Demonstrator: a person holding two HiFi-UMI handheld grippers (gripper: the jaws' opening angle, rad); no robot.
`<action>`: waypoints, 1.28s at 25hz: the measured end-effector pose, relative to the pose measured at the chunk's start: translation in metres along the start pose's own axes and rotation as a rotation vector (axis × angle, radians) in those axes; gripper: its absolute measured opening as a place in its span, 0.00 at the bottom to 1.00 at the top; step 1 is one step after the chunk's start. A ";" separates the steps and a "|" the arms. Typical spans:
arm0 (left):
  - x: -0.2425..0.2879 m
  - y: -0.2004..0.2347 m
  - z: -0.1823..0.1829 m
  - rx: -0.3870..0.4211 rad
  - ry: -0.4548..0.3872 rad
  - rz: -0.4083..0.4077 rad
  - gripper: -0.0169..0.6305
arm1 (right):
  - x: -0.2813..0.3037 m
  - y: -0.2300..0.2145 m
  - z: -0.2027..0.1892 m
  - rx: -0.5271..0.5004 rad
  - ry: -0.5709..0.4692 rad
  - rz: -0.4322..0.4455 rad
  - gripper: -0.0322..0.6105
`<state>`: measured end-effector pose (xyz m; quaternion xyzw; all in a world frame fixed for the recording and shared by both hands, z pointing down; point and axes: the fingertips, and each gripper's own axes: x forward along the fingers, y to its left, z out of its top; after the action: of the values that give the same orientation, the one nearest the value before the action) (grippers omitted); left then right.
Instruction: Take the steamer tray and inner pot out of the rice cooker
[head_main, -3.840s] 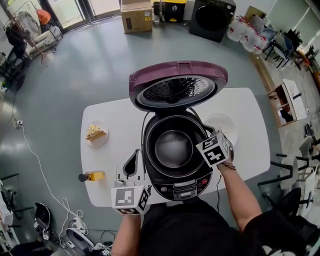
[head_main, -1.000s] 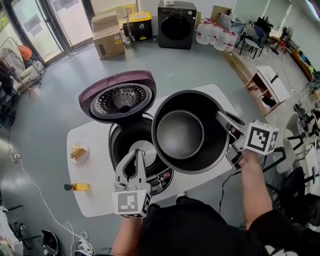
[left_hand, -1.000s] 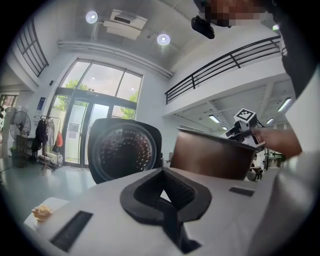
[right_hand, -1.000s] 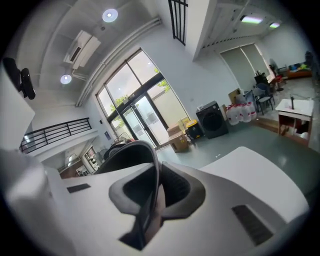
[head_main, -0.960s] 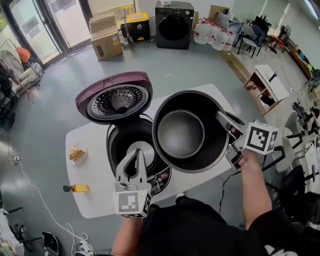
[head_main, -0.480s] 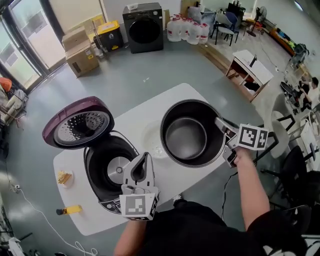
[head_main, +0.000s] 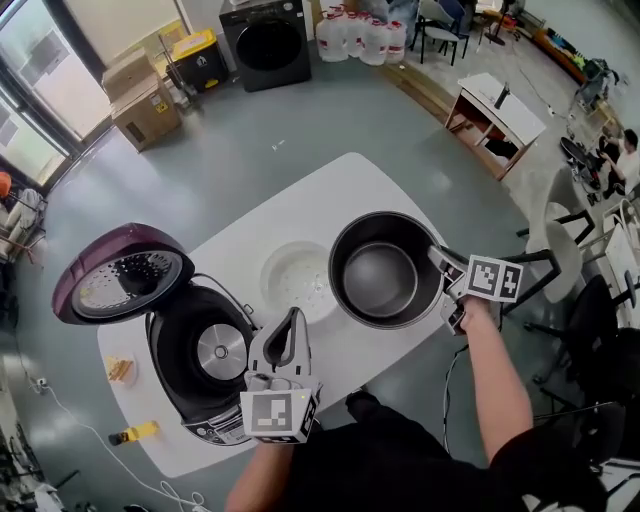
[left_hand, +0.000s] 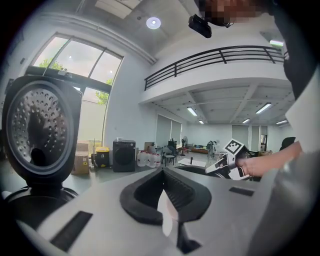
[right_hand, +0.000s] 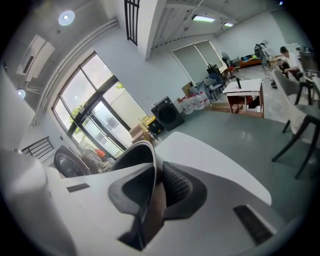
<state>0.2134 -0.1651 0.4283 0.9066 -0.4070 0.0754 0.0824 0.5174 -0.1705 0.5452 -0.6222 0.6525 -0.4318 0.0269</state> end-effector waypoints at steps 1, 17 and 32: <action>0.003 -0.001 -0.004 -0.003 0.011 -0.003 0.03 | 0.003 -0.007 -0.004 0.009 0.007 -0.005 0.13; 0.028 -0.015 -0.037 -0.004 0.091 -0.013 0.03 | 0.023 -0.072 -0.036 0.092 0.052 0.041 0.15; 0.014 -0.010 -0.017 -0.004 0.048 -0.010 0.03 | -0.060 0.050 0.030 -0.479 -0.123 -0.055 0.31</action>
<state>0.2292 -0.1648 0.4468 0.9063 -0.4007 0.0958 0.0943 0.5081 -0.1436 0.4662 -0.6535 0.7160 -0.2268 -0.0938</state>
